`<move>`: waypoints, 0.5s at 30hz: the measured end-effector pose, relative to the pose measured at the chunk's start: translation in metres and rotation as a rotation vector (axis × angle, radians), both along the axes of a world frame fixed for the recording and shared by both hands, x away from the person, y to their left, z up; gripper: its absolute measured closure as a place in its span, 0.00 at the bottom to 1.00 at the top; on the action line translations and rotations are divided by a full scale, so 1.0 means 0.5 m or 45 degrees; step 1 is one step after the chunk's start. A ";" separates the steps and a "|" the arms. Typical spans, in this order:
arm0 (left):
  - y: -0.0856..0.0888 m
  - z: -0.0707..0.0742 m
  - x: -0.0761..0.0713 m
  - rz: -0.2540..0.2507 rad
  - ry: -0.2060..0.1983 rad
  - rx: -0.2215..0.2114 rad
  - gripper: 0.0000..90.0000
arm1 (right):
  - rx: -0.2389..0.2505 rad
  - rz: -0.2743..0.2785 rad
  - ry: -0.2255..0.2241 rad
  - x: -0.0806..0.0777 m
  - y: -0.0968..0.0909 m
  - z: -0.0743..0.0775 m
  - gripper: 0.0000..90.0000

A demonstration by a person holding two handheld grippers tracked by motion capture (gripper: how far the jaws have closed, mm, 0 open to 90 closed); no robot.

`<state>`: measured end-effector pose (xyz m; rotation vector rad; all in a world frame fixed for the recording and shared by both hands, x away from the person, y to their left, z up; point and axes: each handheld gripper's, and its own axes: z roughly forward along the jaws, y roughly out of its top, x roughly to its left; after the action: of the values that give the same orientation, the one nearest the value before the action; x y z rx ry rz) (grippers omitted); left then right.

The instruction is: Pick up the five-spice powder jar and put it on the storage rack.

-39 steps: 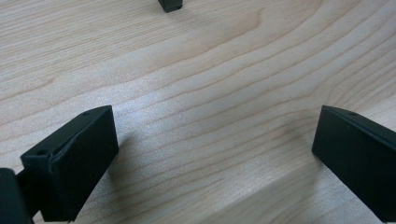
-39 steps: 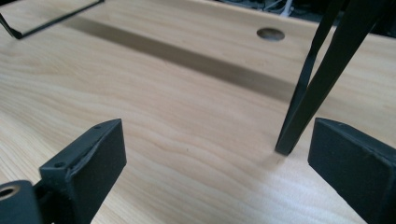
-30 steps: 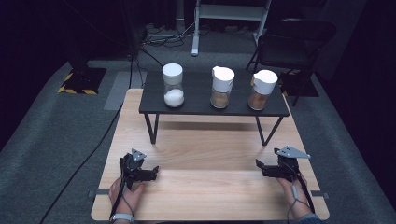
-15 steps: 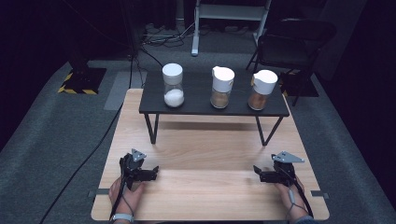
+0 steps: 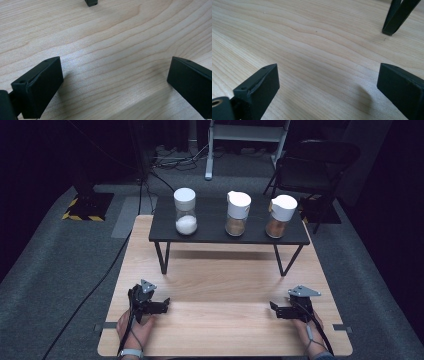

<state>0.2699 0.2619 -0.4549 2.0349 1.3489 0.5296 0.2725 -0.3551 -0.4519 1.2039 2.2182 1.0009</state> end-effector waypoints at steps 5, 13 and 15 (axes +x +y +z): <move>0.000 0.000 0.000 0.001 0.001 0.000 0.00 | -0.009 -0.013 0.020 0.003 0.003 -0.001 0.05; 0.000 0.000 0.000 0.001 0.001 0.000 0.00 | -0.030 -0.040 0.060 0.009 0.009 -0.001 0.04; 0.000 0.000 0.000 0.001 0.001 0.000 0.00 | -0.030 -0.039 0.061 0.010 0.009 -0.001 0.04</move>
<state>0.2699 0.2618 -0.4549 2.0347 1.3501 0.5292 0.2774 -0.3508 -0.4524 1.2599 2.2351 0.9409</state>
